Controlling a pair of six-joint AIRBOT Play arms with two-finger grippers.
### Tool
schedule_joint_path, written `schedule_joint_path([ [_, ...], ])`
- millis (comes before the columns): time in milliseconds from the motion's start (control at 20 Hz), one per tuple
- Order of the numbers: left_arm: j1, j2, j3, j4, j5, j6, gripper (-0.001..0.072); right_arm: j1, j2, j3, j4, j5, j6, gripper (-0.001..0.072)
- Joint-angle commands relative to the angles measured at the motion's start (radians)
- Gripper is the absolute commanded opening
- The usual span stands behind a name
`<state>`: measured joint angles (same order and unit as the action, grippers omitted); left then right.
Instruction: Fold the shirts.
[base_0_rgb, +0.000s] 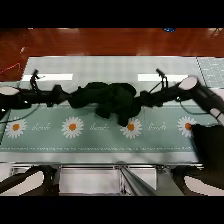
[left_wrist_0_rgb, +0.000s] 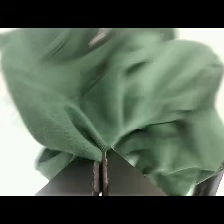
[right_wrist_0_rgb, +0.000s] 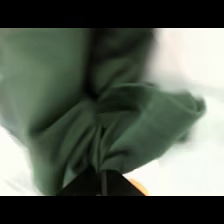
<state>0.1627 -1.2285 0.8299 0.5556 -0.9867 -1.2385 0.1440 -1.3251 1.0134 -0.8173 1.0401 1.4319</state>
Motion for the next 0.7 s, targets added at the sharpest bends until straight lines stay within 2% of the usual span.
schedule_joint_path([
  [0,0.048,0.074,0.276,-0.046,-0.054,-0.004,0.0023,-0.061,0.075,0.334,-0.174,0.102,0.061,0.0018],
  [300,0.153,0.183,0.874,-0.051,-0.055,-0.022,0.0022,-0.174,0.222,0.949,-0.370,0.220,0.087,0.0018],
  [450,0.224,0.254,1.053,-0.051,-0.055,-0.023,0.0022,-0.175,0.351,1.035,-0.473,0.241,0.087,0.0018],
  [650,0.336,0.405,1.098,0.004,-0.070,-0.022,0.0022,-0.175,0.515,1.032,-0.591,0.343,0.114,0.0019],
])
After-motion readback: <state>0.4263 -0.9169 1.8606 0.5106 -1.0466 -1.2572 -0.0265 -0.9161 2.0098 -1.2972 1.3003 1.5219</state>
